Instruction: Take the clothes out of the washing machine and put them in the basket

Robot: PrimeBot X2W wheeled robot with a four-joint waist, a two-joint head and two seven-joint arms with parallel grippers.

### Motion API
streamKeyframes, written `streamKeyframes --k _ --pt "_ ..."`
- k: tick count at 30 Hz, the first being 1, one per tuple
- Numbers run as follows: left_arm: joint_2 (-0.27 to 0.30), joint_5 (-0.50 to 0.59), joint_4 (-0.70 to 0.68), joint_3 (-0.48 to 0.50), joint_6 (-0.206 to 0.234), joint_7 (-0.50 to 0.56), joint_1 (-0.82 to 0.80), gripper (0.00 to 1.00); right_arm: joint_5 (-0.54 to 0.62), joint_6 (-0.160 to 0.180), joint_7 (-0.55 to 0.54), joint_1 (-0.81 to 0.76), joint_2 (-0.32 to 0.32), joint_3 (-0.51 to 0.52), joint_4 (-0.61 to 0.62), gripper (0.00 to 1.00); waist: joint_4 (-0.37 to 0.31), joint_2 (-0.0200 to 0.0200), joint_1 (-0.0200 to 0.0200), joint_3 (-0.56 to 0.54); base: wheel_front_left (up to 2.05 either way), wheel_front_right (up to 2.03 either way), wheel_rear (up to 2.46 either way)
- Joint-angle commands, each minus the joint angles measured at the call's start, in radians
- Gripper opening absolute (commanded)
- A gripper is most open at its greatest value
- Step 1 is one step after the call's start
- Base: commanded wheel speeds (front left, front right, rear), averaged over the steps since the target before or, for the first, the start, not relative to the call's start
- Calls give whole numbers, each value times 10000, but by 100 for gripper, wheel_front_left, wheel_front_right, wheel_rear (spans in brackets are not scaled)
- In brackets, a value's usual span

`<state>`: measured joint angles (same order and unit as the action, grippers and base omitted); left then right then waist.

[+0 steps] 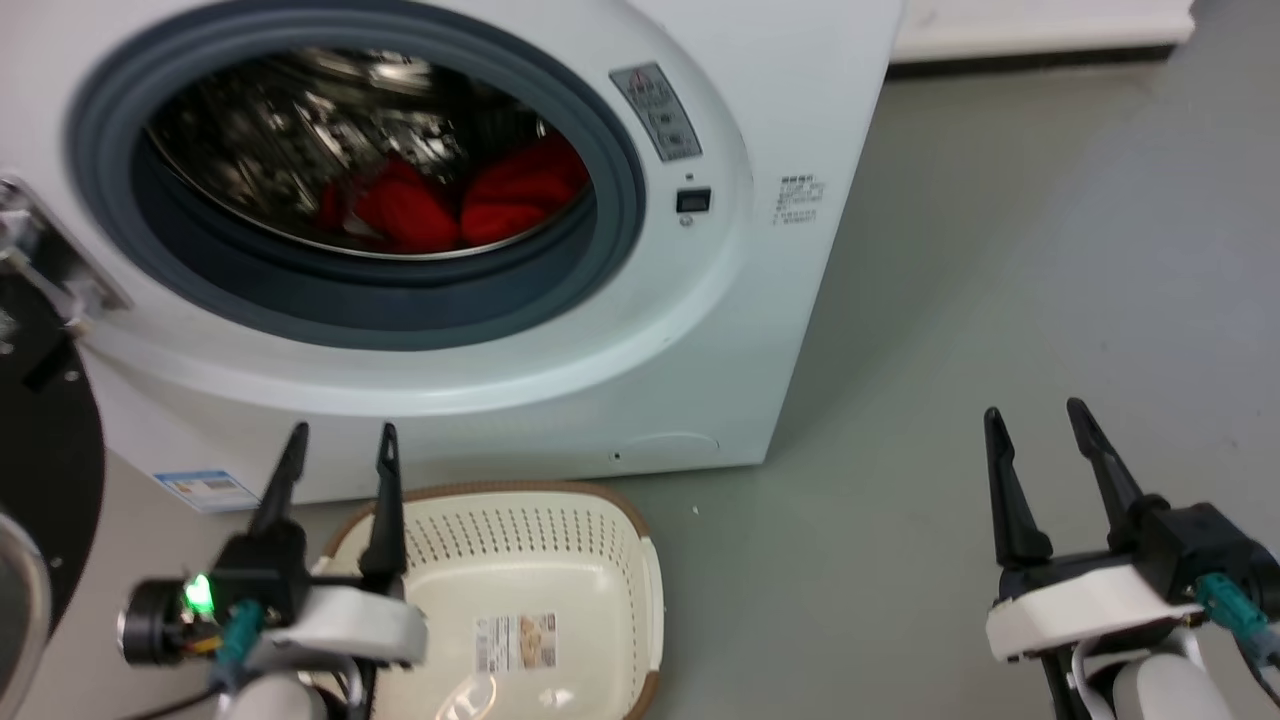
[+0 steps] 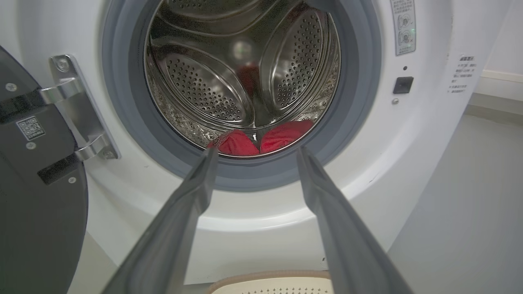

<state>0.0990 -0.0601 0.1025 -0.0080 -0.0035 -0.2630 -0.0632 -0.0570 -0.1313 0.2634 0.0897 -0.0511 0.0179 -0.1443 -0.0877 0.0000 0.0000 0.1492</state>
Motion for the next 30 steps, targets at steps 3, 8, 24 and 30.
streamKeyframes --k 3,8,24,30 --pt "460 33 578 334 -191 -26 -1040 100 -102 8 21 416 19 -62 171 100 -468 0 0 1331 0 0 0" --pt "1338 49 1701 547 -664 -28 -2988 100 -439 10 20 867 18 -143 472 100 -851 0 0 2595 0 0 0" --pt "3731 -368 5870 -707 -1250 3561 -10442 100 -945 10 21 1662 19 -355 1151 100 -1830 0 0 5197 0 0 0" --pt "4343 -415 6868 -1358 -1256 5277 -12429 100 -1092 10 21 1739 19 -563 1262 100 -2029 0 0 5756 0 0 0"
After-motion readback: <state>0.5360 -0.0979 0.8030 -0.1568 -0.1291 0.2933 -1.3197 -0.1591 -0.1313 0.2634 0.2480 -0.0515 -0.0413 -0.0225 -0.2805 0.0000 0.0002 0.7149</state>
